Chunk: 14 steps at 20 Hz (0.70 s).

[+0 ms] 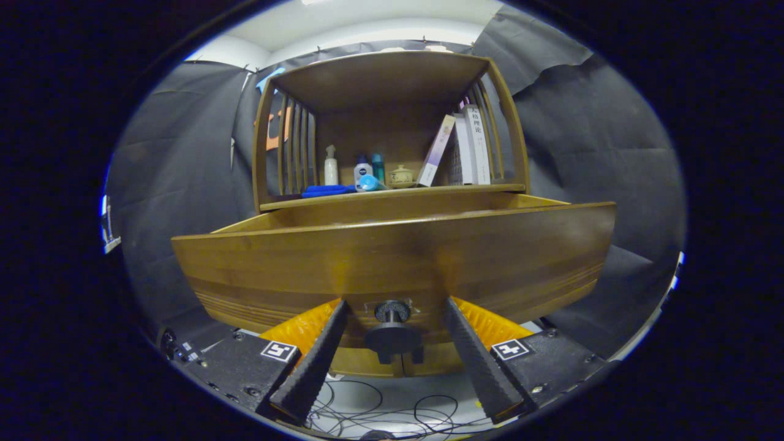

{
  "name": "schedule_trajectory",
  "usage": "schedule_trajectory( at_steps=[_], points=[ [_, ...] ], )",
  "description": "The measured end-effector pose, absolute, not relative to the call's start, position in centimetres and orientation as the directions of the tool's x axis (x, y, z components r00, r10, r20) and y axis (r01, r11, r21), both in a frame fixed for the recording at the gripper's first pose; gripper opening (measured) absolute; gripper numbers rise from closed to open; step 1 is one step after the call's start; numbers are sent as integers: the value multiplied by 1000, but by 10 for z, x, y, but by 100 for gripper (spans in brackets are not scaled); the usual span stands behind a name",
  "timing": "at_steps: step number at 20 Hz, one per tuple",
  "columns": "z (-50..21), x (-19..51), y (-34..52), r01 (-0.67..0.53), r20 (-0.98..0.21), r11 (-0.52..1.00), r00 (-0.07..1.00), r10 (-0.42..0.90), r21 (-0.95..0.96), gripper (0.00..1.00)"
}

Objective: Pull open the drawer, take out the items inside it, and place them on the countertop above the cabinet.

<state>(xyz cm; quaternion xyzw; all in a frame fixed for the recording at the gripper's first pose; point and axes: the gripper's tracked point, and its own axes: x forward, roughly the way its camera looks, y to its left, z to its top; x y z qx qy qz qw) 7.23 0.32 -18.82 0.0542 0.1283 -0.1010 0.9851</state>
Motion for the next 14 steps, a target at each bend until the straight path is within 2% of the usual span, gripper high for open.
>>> schedule_trajectory(
  at_steps=[14],
  points=[
    [-180, 144, -9, 226, -307, 973, 931, -199, 54, 100]
  ],
)
